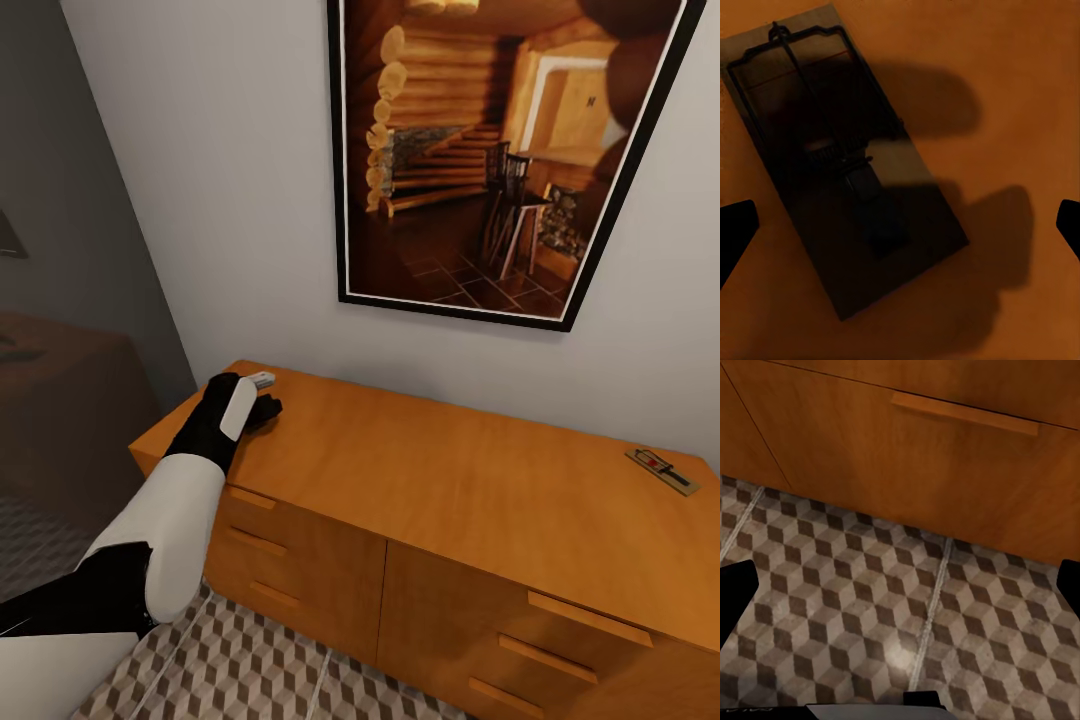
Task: Take the four mousetraps from the cabinet in the bathroom and place them on the bathroom floor. Make sure all four end up on the same floor surface, and ensure that at least two of them are either under or directly next to the same bathroom sink.
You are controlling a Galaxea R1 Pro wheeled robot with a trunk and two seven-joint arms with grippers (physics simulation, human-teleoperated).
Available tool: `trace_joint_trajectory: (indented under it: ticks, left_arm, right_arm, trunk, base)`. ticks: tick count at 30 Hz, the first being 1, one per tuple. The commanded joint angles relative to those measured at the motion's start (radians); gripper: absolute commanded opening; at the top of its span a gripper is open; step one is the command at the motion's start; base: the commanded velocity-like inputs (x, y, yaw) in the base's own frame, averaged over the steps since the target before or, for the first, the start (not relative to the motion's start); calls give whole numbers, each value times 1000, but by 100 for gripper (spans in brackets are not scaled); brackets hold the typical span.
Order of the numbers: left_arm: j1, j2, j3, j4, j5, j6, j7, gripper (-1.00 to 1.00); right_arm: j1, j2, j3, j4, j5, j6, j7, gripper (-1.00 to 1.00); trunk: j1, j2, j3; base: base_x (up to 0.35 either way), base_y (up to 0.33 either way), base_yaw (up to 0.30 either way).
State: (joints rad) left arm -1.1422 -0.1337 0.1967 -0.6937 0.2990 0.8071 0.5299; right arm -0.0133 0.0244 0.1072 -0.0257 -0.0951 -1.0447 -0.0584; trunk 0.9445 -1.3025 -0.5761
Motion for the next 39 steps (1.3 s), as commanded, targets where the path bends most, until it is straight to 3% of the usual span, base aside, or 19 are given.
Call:
trace_joint_trajectory:
  ticks: [1, 39]
  left_arm:
    - [-1, -1, 3, -2, 11, 1, 9, 100]
    - [-1, 3, 6, -4, 9, 1, 10, 100]
  right_arm:
    - [0, 0, 9, 0, -9, -2, -3, 100]
    - [0, 0, 9, 1, -9, -2, -3, 100]
  trunk:
    - [0, -1, -1]
    - [0, -1, -1]
  base:
    - [0, 0, 0]
    - [0, 0, 0]
